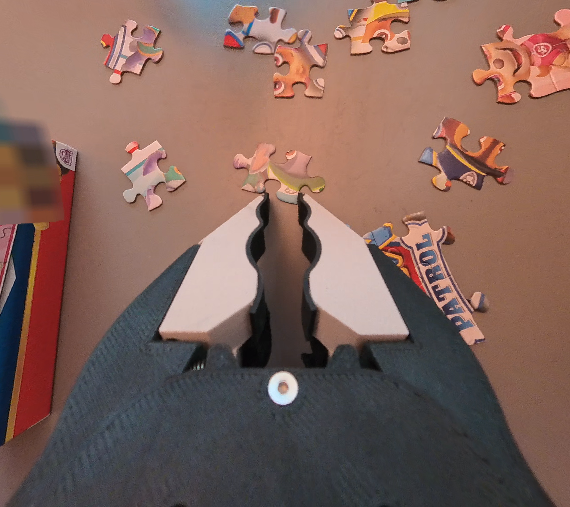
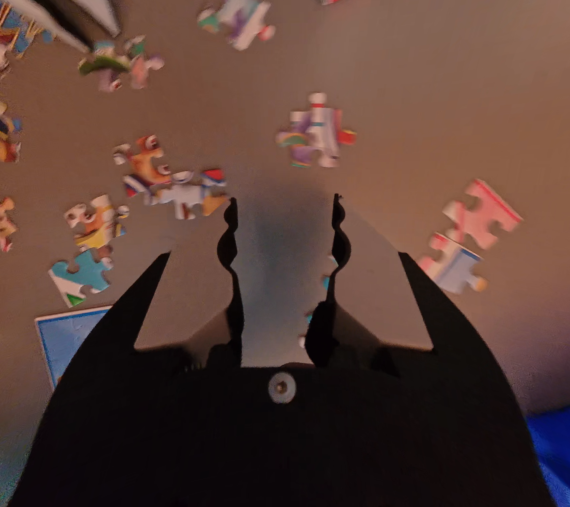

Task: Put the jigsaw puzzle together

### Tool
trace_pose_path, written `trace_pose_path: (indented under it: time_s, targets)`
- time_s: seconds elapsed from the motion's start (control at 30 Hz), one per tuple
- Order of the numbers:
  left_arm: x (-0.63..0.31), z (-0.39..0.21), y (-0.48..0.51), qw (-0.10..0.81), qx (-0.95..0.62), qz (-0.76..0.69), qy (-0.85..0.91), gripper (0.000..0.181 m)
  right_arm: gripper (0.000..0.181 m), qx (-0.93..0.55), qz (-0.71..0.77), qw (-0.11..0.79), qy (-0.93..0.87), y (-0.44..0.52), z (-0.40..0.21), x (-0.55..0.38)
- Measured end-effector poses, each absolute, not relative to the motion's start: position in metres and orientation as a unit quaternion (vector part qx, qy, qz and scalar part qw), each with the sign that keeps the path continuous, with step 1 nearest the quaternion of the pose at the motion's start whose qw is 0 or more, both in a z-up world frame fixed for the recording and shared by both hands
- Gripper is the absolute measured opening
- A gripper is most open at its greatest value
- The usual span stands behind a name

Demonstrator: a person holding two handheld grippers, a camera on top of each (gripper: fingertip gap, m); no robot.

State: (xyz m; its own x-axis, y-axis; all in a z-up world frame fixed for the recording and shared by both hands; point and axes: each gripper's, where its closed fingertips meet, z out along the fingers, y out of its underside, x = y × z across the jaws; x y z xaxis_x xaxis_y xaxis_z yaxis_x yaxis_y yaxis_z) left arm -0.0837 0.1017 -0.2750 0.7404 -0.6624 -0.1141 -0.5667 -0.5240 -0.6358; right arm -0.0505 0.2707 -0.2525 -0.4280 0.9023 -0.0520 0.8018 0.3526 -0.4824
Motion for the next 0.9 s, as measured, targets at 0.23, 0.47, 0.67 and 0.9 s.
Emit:
trace_pose_path:
  time_s: [0.23,0.47,0.67,0.9]
  targets:
    - [-0.084,-0.275,0.102,0.337,-0.870,-0.075,0.351,0.019,0.056,-0.634,0.168,0.167,-0.736,0.384,-0.262,-0.078]
    - [-0.085,-0.275,0.102,0.336,-0.870,-0.075,0.352,0.020,0.018,-0.619,0.178,0.135,-0.753,0.379,-0.277,-0.093]
    - [-0.085,-0.275,0.101,0.335,-0.871,-0.076,0.353,0.019,0.016,-0.587,0.174,0.118,-0.781,0.355,-0.277,-0.082]
    - [-0.089,-0.275,0.101,0.334,-0.873,-0.073,0.349,0.020,0.016,-0.535,0.163,0.099,-0.823,0.297,-0.278,-0.056]
